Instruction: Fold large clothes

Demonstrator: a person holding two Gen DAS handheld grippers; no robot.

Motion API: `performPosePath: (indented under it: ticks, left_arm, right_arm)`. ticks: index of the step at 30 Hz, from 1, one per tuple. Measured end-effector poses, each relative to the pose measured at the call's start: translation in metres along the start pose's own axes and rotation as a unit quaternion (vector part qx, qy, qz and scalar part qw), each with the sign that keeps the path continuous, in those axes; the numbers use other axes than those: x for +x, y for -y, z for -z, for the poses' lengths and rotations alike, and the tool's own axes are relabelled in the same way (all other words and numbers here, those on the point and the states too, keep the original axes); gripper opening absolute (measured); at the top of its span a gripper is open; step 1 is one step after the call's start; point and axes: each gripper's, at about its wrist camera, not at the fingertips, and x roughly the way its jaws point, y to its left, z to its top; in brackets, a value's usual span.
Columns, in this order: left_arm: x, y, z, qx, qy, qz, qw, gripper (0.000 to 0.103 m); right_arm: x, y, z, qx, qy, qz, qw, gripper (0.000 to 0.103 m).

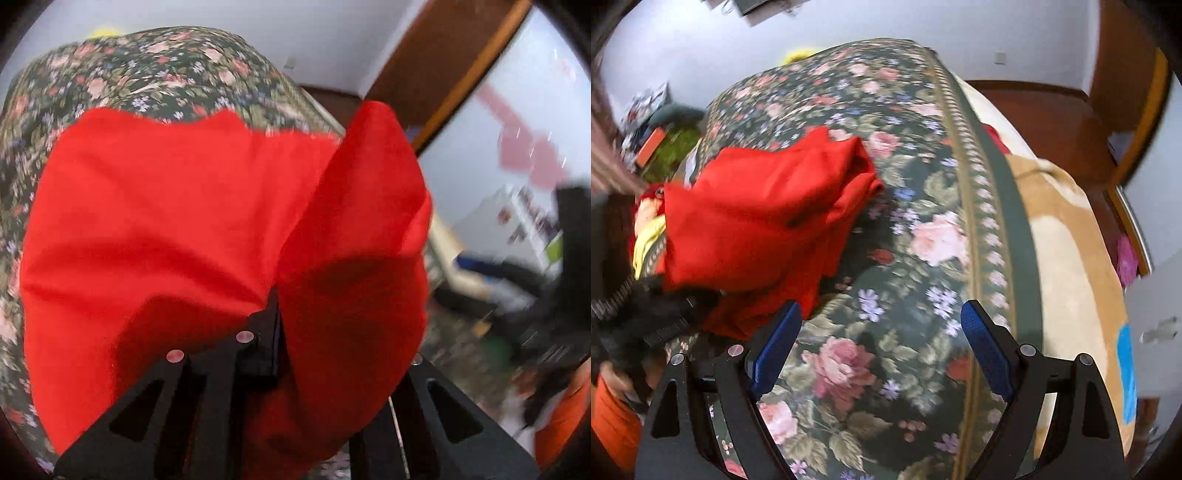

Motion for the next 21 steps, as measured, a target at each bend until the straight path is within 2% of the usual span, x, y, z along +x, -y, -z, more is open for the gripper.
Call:
performPosePath:
  ticks: [2,3,5,7,12,18,20,21]
  left_arm:
    - [0.000,0.009,0.002,0.018,0.002,-0.019,0.9996,0.011]
    - [-0.001,0.011,0.002,0.023,-0.001,-0.025,0.9994,0.017]
    - [-0.005,0.008,0.004,0.017,-0.006,-0.012,0.9998,0.029]
    - [-0.013,0.010,0.007,0.012,-0.010,0.004,0.9999,0.050]
    - [-0.043,0.019,0.008,0.023,0.007,-0.005,0.9997,0.072]
    - [-0.092,-0.009,0.012,-0.031,0.058,0.001,0.9978,0.078]
    - [-0.108,-0.022,0.013,-0.046,0.078,-0.011,0.9958,0.082]
    - [-0.114,-0.030,0.013,-0.049,0.087,-0.022,0.9947,0.087]
  right_arm:
    - [-0.005,0.004,0.001,0.012,0.005,-0.005,1.000,0.086]
    - [-0.008,0.005,0.002,0.014,0.007,-0.008,1.000,0.086]
    - [-0.014,0.003,0.002,0.012,0.014,-0.011,1.000,0.086]
    - [-0.021,-0.002,0.001,0.004,0.025,-0.013,1.000,0.086]
    - [-0.034,-0.013,-0.001,-0.014,0.049,-0.019,0.999,0.086]
    - [-0.038,-0.033,-0.005,-0.022,0.060,-0.042,0.997,0.086]
    - [-0.039,-0.041,-0.007,-0.027,0.062,-0.052,0.996,0.086]
    - [-0.040,-0.045,-0.009,-0.026,0.063,-0.065,0.996,0.086]
